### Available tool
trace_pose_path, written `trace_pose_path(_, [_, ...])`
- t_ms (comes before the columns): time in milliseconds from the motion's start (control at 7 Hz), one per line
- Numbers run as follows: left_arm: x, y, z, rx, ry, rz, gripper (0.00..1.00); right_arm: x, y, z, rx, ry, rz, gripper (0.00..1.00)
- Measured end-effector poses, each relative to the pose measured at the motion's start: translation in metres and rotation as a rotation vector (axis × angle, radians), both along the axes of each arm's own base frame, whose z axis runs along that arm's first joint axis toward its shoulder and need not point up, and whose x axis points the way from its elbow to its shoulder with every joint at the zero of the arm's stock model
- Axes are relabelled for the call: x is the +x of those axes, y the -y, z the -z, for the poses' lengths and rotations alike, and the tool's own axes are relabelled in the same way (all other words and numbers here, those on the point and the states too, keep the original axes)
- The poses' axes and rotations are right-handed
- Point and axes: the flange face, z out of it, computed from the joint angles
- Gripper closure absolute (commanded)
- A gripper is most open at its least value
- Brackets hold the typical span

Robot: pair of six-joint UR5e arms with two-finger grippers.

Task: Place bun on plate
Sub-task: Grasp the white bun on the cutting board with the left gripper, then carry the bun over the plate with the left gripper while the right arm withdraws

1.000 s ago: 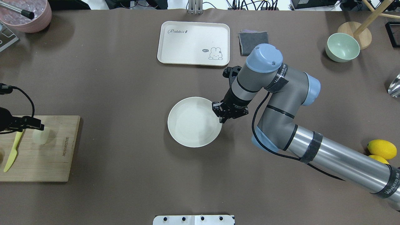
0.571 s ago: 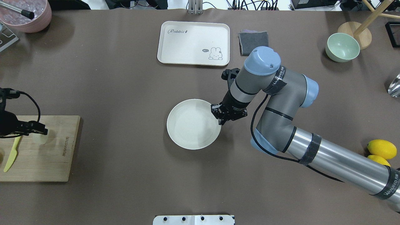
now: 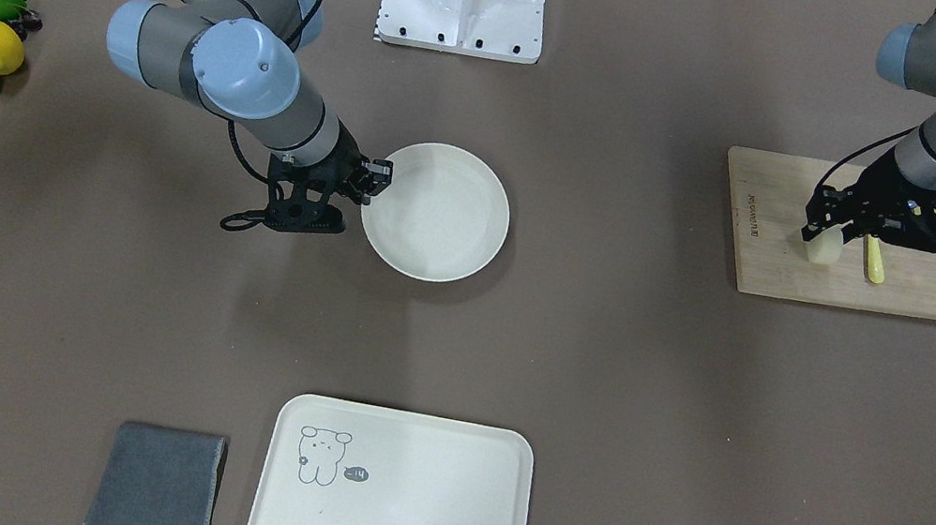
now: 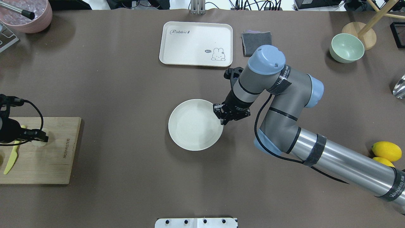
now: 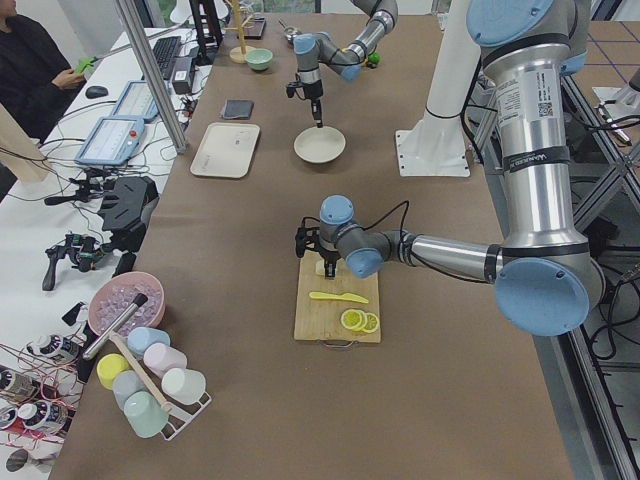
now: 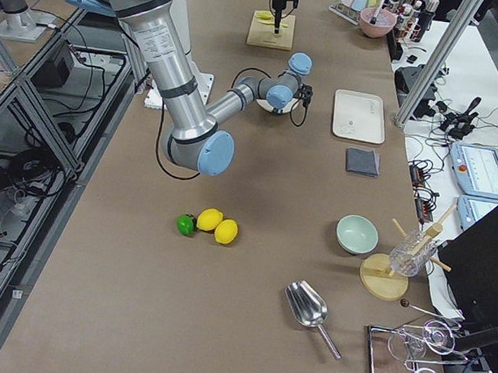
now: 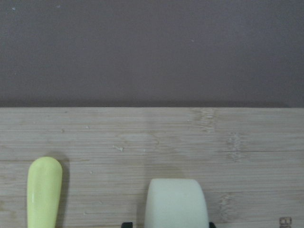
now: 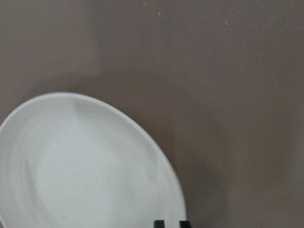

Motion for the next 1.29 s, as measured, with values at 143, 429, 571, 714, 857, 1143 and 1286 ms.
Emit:
trace_pose_path(143, [0.0,0.001,0.004,0.008,-0.009,0.002,0.73,0.014,0.007,0.006,0.013,0.008,-0.029,0.0])
trace_pose_path(429, [0.015,0.018,0.044,0.058,-0.066,0.008,0.73,0.064,0.032,-0.004,0.003,0.008,-0.088,0.0])
trace_pose_path(571, [0.033,0.036,0.079,0.089,-0.104,0.013,0.73,0.101,0.049,-0.025,-0.015,0.001,-0.112,0.0])
trace_pose_path(714, [0.053,0.056,0.12,0.101,-0.139,0.026,0.73,0.14,0.066,-0.046,-0.027,-0.003,-0.132,0.0])
trace_pose_path(857, [0.078,0.072,0.165,0.095,-0.175,0.042,0.73,0.177,0.079,-0.069,-0.025,-0.011,-0.151,0.0])
trace_pose_path(1143, [0.144,0.079,0.252,0.079,-0.199,0.071,0.73,0.249,0.094,-0.126,0.039,-0.038,-0.153,0.0])
trace_pose_path(1286, [0.181,0.071,0.291,0.064,-0.187,0.086,0.73,0.281,0.095,-0.158,0.082,-0.054,-0.139,0.0])
